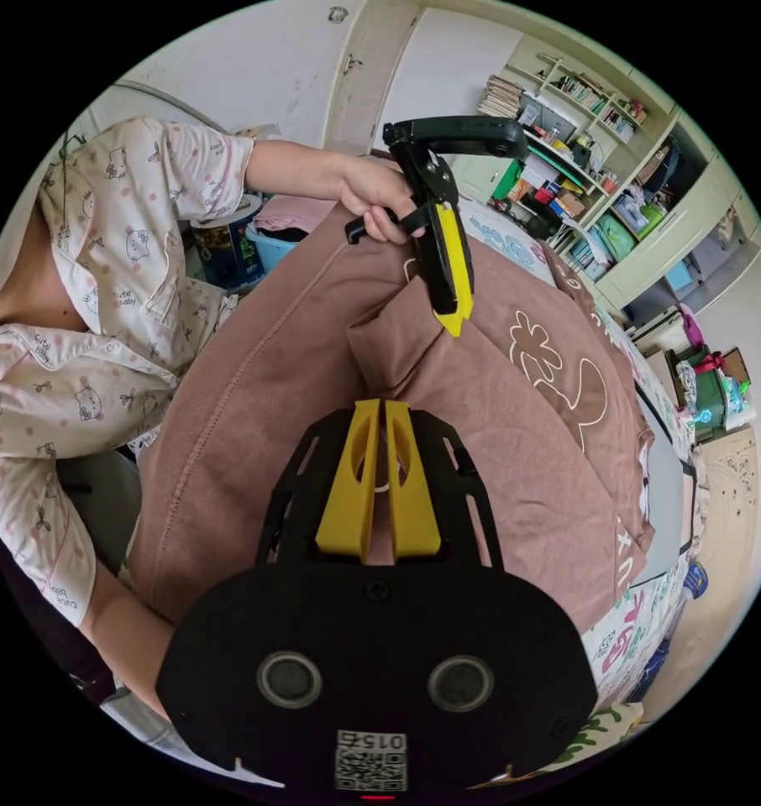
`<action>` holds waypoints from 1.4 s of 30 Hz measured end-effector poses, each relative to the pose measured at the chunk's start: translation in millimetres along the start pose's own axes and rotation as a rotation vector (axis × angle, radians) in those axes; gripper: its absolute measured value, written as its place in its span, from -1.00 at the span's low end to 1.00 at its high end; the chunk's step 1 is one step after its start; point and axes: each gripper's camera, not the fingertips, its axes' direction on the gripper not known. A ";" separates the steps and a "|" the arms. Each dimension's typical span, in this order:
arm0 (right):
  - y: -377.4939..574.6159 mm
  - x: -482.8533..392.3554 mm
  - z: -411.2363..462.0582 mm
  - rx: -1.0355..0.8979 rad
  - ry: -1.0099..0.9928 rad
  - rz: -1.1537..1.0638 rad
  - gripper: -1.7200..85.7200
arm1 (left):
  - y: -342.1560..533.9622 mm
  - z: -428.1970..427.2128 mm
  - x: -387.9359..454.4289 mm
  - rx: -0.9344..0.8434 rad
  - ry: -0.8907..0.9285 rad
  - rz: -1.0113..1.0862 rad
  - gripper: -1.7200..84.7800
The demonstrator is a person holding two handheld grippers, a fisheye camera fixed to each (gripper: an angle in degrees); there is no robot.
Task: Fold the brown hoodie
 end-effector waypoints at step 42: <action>106.7 1.0 66.6 0.141 -0.161 0.091 -0.66 | -67.9 -136.8 -253.9 0.809 -0.575 0.037 -0.96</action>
